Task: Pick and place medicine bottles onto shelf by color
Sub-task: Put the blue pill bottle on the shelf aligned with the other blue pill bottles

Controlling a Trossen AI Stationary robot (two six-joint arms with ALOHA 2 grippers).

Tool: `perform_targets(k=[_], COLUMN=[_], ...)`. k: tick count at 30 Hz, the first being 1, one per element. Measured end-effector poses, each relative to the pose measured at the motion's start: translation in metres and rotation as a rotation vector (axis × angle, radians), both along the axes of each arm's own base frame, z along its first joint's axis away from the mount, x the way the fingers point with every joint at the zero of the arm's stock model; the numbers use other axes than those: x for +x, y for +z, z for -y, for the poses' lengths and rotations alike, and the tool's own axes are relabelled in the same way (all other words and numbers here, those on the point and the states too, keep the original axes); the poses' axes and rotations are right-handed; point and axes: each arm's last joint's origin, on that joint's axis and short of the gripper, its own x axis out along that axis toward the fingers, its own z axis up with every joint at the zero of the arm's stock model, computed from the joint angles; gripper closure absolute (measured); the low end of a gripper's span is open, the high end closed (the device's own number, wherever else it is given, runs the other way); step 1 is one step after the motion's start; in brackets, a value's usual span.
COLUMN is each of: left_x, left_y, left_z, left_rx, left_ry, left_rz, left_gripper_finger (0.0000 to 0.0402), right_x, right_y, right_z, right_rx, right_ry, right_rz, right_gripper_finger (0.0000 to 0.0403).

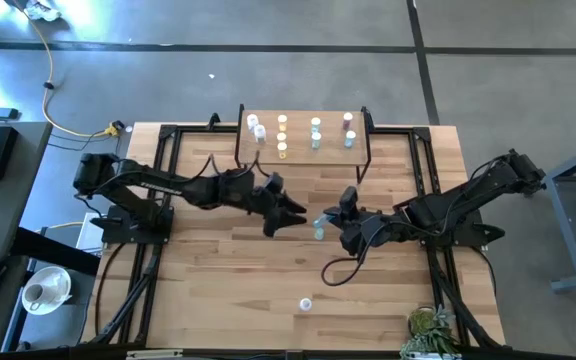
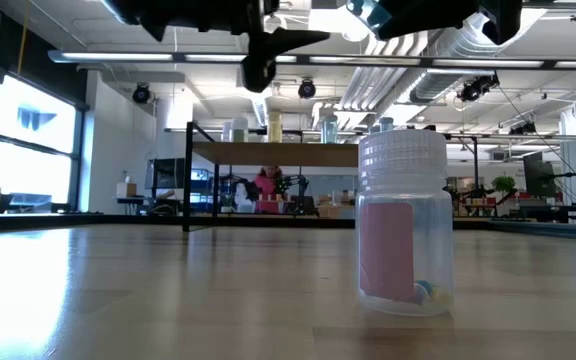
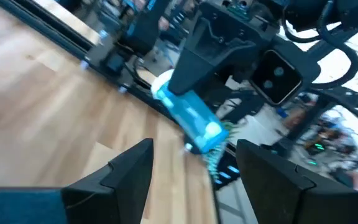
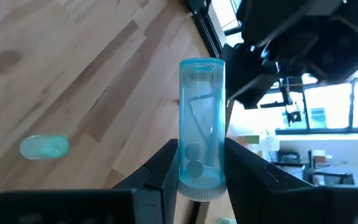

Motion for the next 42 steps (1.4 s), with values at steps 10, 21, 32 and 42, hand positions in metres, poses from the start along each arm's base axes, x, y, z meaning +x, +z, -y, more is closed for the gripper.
perform_targets(k=[10,21,32,42], left_x=[0.033,0.054,0.057,0.057], left_y=[0.0,-0.001,-0.01,-0.007], left_z=[-0.015,-0.018,-0.023,-0.022], left_rx=[-0.15,-0.198,-0.219,-0.217], left_ry=[-0.114,-0.156,-0.143,-0.174], left_rz=[-0.016,-0.022,-0.049,-0.022], left_gripper_finger=[0.0185,0.0185,0.0218,0.0234], right_x=[0.0,0.0,0.0,0.0], right_y=[0.001,0.001,0.002,0.001], right_z=[0.001,0.002,0.002,0.0], right_rx=[-0.106,-0.134,-0.152,-0.107], right_ry=[0.005,-0.011,-0.005,0.031], right_rz=[-0.018,-0.017,-0.021,-0.023], right_gripper_finger=[0.0304,0.0304,0.0304,0.0304])
